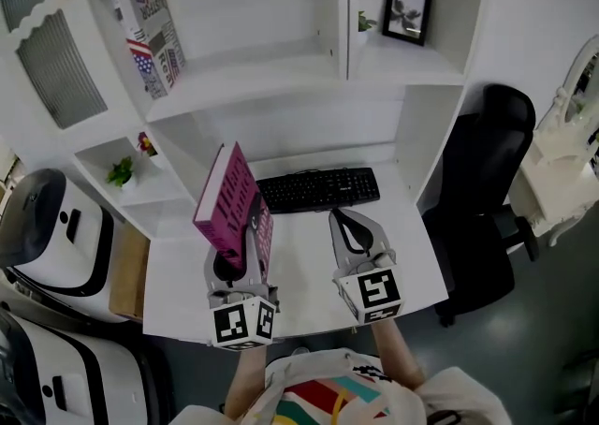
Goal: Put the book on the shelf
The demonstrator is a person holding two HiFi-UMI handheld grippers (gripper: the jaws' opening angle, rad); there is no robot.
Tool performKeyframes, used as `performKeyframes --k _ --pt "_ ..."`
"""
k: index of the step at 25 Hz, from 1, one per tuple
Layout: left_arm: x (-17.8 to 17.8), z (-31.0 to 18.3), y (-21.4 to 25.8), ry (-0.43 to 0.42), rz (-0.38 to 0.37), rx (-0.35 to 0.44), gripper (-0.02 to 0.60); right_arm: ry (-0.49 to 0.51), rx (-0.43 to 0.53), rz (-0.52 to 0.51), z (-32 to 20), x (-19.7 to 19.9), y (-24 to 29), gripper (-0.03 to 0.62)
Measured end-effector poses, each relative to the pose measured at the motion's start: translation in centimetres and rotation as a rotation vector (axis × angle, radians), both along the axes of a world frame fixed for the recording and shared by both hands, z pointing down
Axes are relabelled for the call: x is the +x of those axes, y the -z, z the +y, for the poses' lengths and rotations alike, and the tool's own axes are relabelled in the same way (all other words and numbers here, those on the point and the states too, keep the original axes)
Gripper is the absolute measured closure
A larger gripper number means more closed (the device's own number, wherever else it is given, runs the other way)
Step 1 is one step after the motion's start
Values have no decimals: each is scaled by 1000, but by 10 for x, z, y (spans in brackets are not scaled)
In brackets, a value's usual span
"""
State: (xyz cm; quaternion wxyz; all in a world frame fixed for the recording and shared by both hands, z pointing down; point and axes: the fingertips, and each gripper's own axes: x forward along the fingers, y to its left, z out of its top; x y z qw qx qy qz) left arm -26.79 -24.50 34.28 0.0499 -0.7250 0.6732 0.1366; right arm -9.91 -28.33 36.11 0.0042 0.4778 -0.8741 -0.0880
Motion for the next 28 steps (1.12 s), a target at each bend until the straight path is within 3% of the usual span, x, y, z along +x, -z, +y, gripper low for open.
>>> performKeyframes --k 7,13,17,22,28 --pt "-2 0 9 -28 18 -7 446 2 -23 5 -1 -12 -5 594" --pt "-15 1 47 9 65 51 446 3 -87 -45 -3 -14 -14 594" --pt "-22 0 105 3 21 116 446 55 -77 -21 2 -29 -17 594" --pt "-31 -8 175 34 -115 195 446 112 -40 -10 5 -47 -6 594" --pt "-45 -33 241 10 -124 255 446 180 -2 -42 9 -58 9 594"
